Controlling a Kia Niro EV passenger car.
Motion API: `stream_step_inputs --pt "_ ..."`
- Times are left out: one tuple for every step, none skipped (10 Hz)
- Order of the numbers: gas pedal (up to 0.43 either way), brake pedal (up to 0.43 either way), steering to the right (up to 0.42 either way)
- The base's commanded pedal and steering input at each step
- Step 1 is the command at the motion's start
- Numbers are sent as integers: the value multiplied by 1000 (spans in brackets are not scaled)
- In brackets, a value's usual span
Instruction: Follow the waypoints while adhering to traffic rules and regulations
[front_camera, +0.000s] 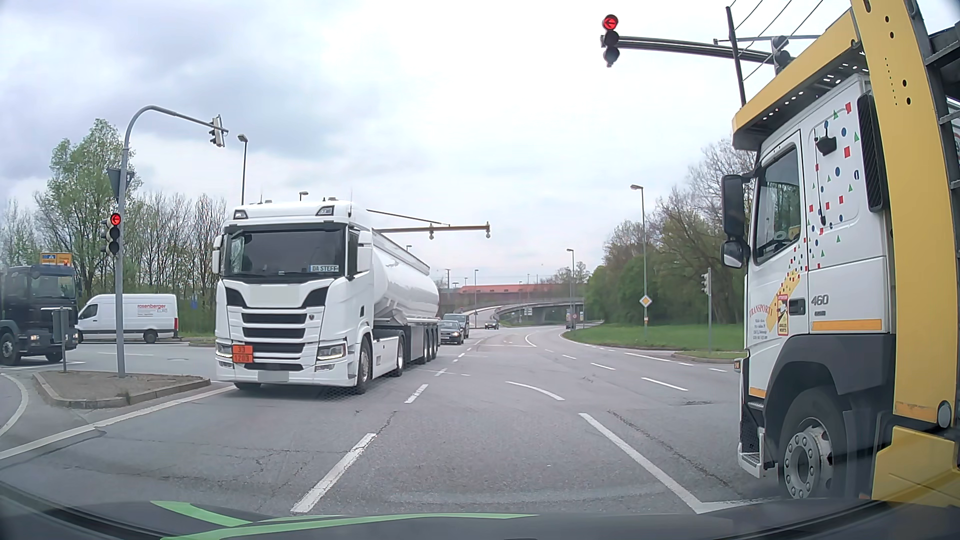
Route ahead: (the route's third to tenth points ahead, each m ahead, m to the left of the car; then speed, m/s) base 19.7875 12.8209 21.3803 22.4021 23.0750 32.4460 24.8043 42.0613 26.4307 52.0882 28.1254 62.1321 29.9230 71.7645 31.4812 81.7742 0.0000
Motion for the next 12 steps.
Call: stream_step_inputs --pt "0 323 7" --pt "0 323 8" --pt "0 323 7" --pt "0 323 8" --pt "0 329 8" --pt "0 329 7" --pt "0 329 8" --pt "0 323 7" --pt "0 329 8" --pt "0 329 8" --pt "0 323 7" --pt "0 323 8"
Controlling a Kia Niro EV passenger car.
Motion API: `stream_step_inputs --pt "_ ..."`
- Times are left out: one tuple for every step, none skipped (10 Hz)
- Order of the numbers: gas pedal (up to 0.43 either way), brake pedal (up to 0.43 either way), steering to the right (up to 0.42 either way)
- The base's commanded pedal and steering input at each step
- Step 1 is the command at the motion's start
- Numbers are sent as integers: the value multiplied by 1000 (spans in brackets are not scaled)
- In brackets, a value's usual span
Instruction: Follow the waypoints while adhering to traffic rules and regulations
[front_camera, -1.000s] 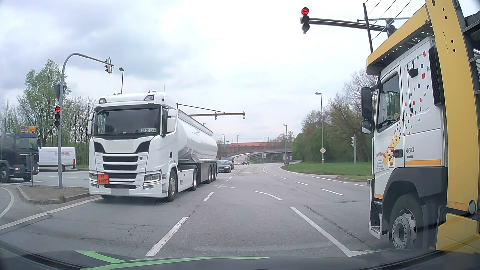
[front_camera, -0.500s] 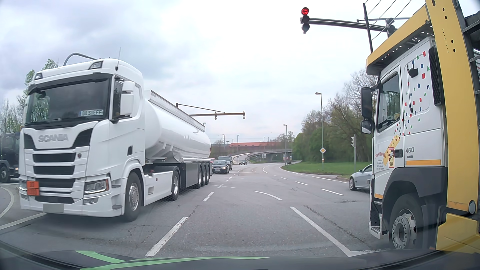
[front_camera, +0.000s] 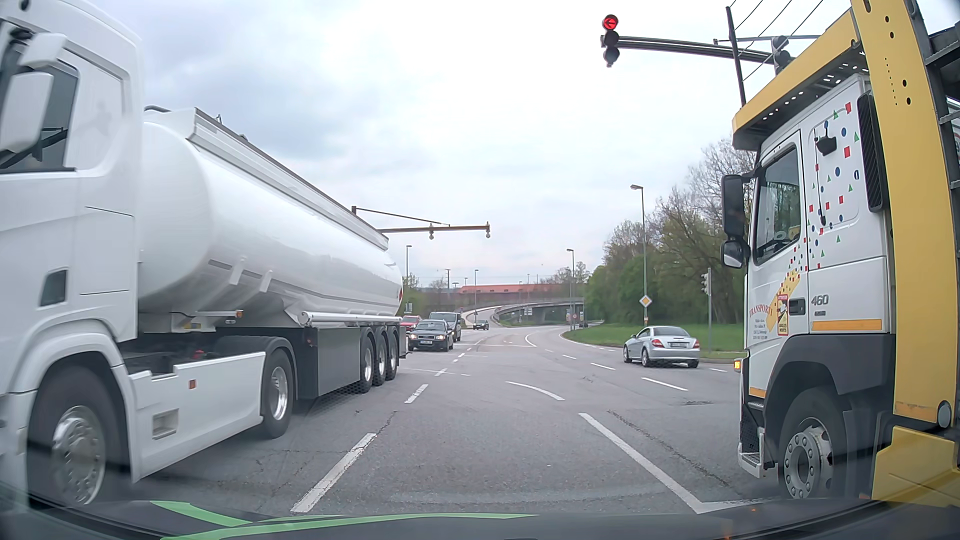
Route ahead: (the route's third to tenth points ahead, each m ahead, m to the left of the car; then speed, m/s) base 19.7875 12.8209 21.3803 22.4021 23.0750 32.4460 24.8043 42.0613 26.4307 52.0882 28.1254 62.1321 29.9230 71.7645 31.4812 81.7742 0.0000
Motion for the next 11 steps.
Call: stream_step_inputs --pt "0 323 7" --pt "0 323 8" --pt "0 323 8" --pt "0 323 8" --pt "0 323 7" --pt "0 323 7" --pt "0 323 8" --pt "0 323 7" --pt "0 323 8" --pt "0 323 8" --pt "0 323 8"
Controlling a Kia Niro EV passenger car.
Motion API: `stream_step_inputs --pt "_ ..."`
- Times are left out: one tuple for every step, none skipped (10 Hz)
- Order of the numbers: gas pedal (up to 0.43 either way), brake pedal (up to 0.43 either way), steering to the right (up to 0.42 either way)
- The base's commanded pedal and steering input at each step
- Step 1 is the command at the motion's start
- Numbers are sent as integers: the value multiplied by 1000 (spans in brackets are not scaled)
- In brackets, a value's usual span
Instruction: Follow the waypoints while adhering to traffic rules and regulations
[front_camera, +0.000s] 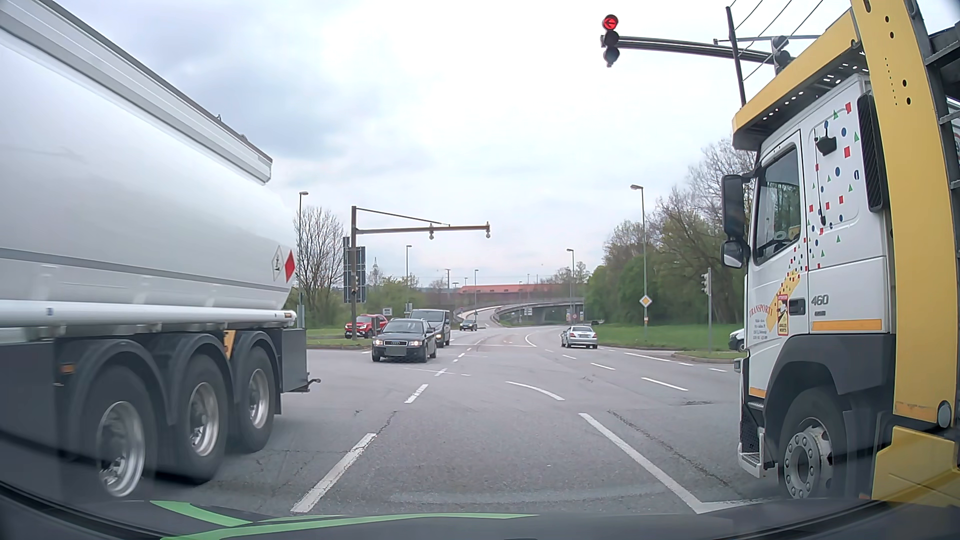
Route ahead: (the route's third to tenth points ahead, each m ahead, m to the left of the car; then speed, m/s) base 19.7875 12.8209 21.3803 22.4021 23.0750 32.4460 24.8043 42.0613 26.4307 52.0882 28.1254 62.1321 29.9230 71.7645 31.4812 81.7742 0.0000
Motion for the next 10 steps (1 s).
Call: stream_step_inputs --pt "0 323 7" --pt "0 323 8" --pt "0 323 8" --pt "0 323 8" --pt "0 323 8" --pt "0 323 7" --pt "0 323 7" --pt "0 323 8" --pt "0 323 7" --pt "0 323 7"
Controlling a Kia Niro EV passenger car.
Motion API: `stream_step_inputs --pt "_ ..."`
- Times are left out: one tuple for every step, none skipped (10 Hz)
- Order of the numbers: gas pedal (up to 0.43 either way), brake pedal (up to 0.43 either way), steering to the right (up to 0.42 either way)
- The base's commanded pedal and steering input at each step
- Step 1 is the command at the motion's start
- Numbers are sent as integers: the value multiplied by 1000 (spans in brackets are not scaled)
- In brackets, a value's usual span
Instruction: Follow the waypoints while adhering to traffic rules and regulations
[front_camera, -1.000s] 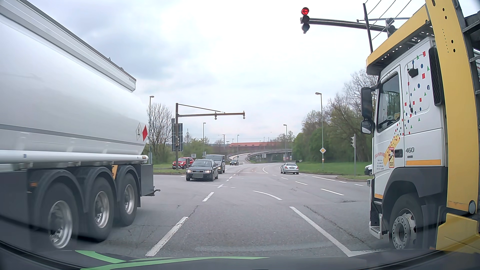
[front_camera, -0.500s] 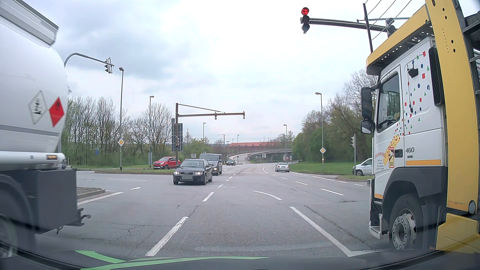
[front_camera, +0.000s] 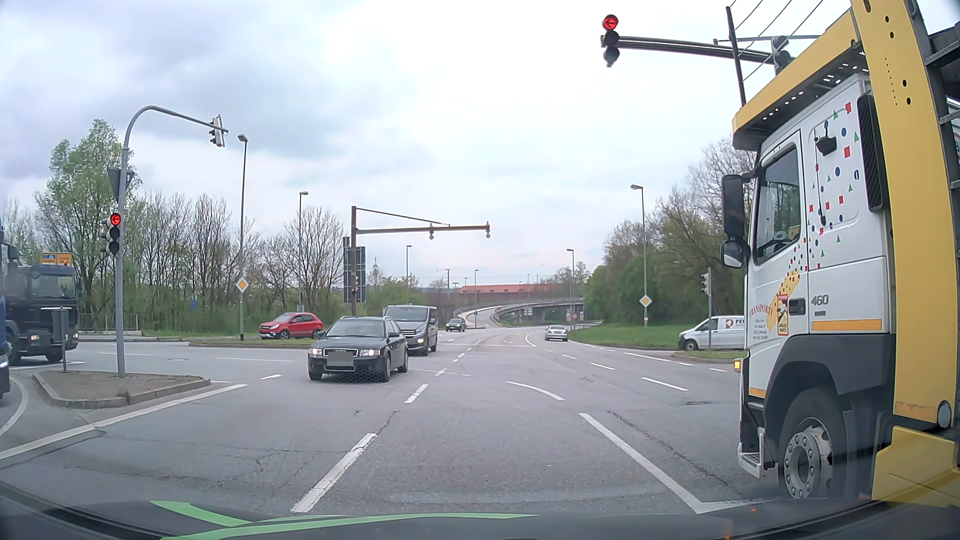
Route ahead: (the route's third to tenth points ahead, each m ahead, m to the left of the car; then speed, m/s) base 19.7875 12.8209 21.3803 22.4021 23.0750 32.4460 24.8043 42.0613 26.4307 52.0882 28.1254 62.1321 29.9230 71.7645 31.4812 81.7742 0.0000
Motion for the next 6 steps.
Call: stream_step_inputs --pt "0 323 8" --pt "0 323 8" --pt "0 323 8" --pt "0 323 8" --pt "0 323 8" --pt "0 323 8"
